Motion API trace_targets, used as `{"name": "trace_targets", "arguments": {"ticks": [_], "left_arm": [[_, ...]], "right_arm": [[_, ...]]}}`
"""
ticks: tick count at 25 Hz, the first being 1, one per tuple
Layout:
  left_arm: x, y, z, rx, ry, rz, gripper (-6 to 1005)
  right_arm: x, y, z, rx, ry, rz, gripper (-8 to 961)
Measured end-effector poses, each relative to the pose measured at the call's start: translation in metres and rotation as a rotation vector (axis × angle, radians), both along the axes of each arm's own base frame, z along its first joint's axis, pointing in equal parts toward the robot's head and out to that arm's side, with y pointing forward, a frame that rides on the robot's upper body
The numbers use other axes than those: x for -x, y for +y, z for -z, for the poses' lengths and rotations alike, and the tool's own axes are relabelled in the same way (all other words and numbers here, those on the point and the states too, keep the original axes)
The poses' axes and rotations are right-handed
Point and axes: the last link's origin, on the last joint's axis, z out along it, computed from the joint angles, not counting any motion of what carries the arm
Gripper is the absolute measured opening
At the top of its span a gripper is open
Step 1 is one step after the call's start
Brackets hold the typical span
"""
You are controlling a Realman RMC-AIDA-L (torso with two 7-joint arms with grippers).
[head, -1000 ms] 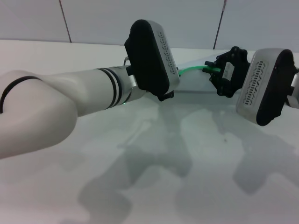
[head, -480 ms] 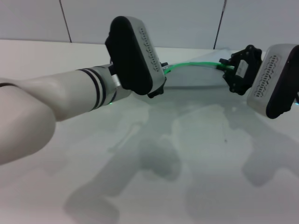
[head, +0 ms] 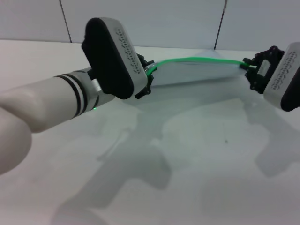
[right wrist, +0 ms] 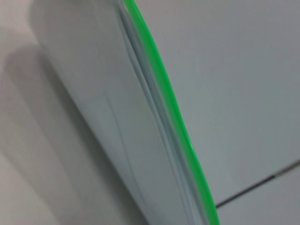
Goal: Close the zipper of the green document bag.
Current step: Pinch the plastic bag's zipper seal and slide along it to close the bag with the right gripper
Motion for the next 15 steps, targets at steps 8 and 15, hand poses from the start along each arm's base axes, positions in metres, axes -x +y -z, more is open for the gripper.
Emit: {"name": "trace_targets", "arguments": {"ticks": [8, 15], "left_arm": [[0.012, -0.007, -0.014, -0.048, 0.005, -0.031, 55], [0.013, -0.008, -0.013, -0.044, 0.007, -0.036, 55]], "right_arm": [[-0.015, 0.007, -0.015, -0.062, 0.010, 0.051, 82], [-0.019, 0.009, -0.021, -0.093, 0.006, 0.061, 87]]}}
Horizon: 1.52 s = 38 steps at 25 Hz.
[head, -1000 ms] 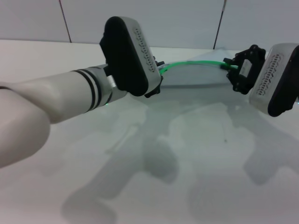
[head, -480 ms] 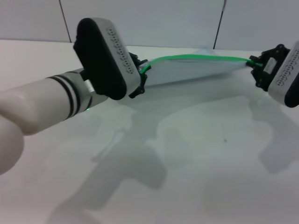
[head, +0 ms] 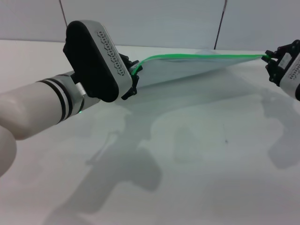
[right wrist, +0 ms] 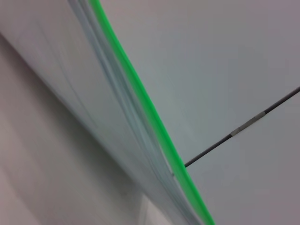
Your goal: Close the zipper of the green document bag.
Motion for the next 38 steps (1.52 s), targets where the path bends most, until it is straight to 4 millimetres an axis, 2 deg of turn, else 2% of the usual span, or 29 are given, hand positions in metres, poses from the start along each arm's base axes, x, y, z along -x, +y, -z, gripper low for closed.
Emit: {"name": "trace_targets", "arguments": {"ticks": [7, 12, 14, 18, 20, 24, 26, 31, 38], "left_arm": [[0.000, 0.002, -0.003, -0.013, -0.007, -0.002, 54], [-0.004, 0.010, -0.014, -0.070, -0.072, -0.018, 54], [-0.007, 0.013, -0.018, -0.099, -0.111, -0.019, 54], [-0.011, 0.018, -0.024, -0.129, -0.184, -0.015, 55], [-0.013, 0.019, -0.025, -0.143, -0.212, -0.010, 232], [-0.016, 0.020, -0.028, -0.180, -0.263, 0.010, 380], [-0.017, 0.020, -0.031, -0.204, -0.307, 0.013, 454], [-0.016, 0.021, -0.042, -0.281, -0.480, -0.002, 539], [-0.012, 0.014, -0.045, -0.378, -0.547, 0.046, 643]], "right_arm": [[-0.005, 0.004, -0.008, -0.095, -0.028, 0.013, 92], [-0.011, 0.004, -0.020, -0.203, 0.005, 0.050, 96], [-0.011, 0.004, -0.027, -0.267, 0.039, 0.065, 168], [0.003, 0.003, -0.040, -0.388, 0.159, 0.074, 313], [0.011, 0.002, -0.047, -0.434, 0.227, 0.077, 361], [0.025, -0.001, -0.047, -0.456, 0.378, 0.096, 456], [0.034, -0.003, -0.041, -0.442, 0.450, 0.104, 454], [0.062, -0.014, -0.025, -0.459, 0.551, 0.082, 449], [0.098, -0.042, -0.008, -0.604, 0.727, -0.060, 442]]}}
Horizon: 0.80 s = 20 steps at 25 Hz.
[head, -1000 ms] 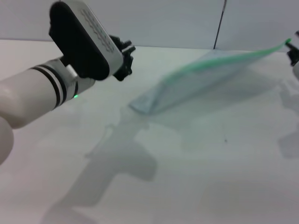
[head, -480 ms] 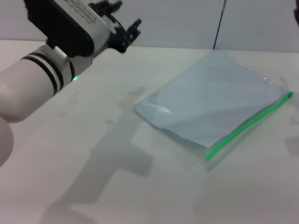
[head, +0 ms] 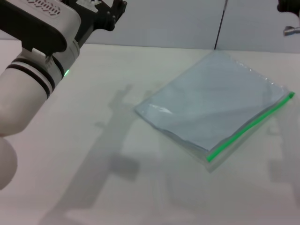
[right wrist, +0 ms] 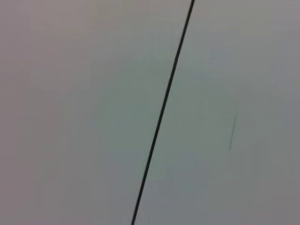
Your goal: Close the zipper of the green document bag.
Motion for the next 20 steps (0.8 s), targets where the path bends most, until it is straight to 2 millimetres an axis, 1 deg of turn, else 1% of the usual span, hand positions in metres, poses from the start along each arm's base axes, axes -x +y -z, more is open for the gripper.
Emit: {"name": "trace_targets", "arguments": {"ticks": [2, 4, 5, 6, 7, 10, 13, 17, 20], "left_arm": [[0.000, 0.000, 0.000, -0.005, -0.009, 0.000, 646], [0.003, 0.000, 0.000, -0.006, -0.030, -0.011, 648], [0.005, 0.001, 0.000, -0.008, -0.042, -0.020, 648], [0.007, 0.001, -0.001, -0.011, -0.052, -0.026, 648], [0.009, 0.002, -0.001, -0.015, -0.059, -0.033, 648], [0.016, 0.002, -0.002, -0.028, -0.069, -0.050, 649], [0.021, 0.003, 0.000, -0.026, -0.071, -0.065, 648], [0.024, 0.004, 0.003, -0.018, -0.078, -0.080, 648], [0.023, 0.004, 0.007, -0.009, -0.076, -0.077, 648]], "right_arm": [[0.000, -0.006, 0.005, -0.016, 0.043, -0.022, 440], [-0.006, -0.008, 0.010, -0.004, 0.091, -0.019, 438], [-0.012, -0.008, 0.012, 0.008, 0.125, -0.012, 438], [-0.023, -0.009, 0.015, 0.025, 0.176, 0.002, 438], [-0.023, -0.009, 0.015, 0.025, 0.176, 0.002, 438], [-0.045, -0.012, 0.021, 0.050, 0.240, 0.027, 438], [-0.065, -0.015, 0.029, 0.077, 0.259, 0.065, 438], [-0.075, -0.019, 0.037, 0.097, 0.262, 0.084, 438], [-0.079, -0.020, 0.041, 0.103, 0.255, 0.087, 438]]}}
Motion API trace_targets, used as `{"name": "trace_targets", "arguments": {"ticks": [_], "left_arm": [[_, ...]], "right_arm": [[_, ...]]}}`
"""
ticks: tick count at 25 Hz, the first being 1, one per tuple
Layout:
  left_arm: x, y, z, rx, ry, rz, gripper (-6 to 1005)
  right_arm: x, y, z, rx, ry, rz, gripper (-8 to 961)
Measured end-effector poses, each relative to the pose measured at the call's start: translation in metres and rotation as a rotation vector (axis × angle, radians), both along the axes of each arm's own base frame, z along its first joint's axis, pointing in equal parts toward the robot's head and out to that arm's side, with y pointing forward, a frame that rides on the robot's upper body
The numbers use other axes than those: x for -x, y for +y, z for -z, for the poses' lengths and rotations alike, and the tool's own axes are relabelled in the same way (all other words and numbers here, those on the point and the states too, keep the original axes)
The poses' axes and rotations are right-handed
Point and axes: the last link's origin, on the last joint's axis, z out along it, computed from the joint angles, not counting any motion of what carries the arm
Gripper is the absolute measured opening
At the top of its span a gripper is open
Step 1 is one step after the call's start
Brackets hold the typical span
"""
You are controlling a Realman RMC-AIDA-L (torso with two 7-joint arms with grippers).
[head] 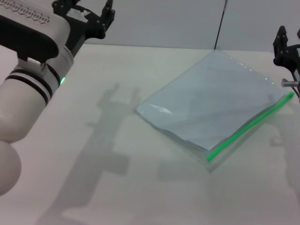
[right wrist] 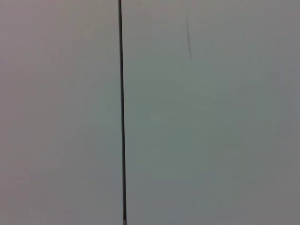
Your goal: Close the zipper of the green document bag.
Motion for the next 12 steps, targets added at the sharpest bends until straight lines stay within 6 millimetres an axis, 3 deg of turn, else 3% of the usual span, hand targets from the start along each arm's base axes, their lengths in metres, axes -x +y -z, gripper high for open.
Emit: {"name": "trace_targets", "arguments": {"ticks": [12], "left_arm": [[0.002, -0.003, 0.019, 0.019, 0.027, 0.017, 649]], "right_arm": [[0.000, -0.001, 0.006, -0.001, -0.027, -0.022, 438]]}}
